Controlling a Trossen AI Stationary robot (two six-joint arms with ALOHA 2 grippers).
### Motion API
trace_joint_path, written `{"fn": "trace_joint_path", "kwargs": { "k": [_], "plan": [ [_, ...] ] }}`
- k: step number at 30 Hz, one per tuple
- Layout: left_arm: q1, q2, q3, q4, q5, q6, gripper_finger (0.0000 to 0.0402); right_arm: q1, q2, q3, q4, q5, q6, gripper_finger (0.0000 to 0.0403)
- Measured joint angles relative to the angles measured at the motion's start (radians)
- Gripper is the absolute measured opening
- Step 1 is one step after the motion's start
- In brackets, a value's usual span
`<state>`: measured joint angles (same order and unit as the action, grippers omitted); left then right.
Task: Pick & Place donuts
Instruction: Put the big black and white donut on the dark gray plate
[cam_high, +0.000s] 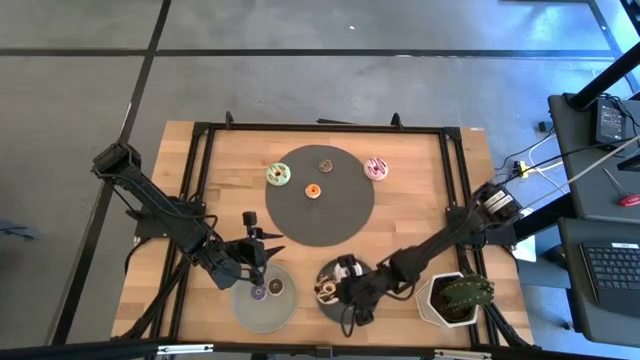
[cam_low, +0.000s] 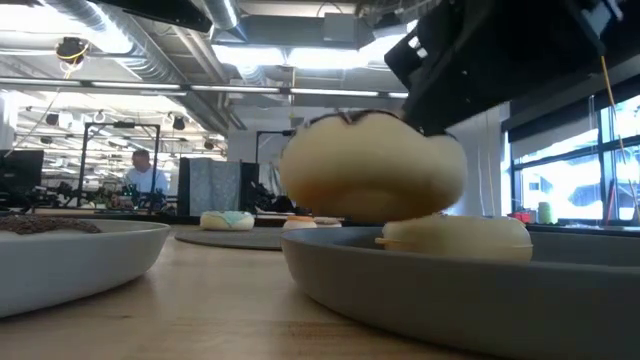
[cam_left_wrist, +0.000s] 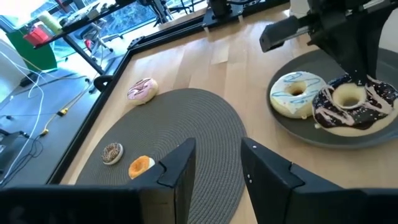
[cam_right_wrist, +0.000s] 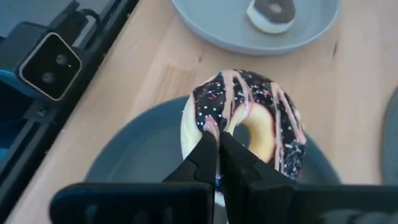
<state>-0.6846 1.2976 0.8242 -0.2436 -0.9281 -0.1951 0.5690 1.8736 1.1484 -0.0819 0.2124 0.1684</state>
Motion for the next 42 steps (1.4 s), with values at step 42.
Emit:
{"fn": "trace_joint_path", "kwargs": {
  "k": [42],
  "plan": [
    [0.000, 0.000, 0.000, 0.000, 0.006, -0.001, 0.0121, 0.018, 0.015, -0.001, -0.023, -0.030, 0.118, 0.0100]
  ]
}}
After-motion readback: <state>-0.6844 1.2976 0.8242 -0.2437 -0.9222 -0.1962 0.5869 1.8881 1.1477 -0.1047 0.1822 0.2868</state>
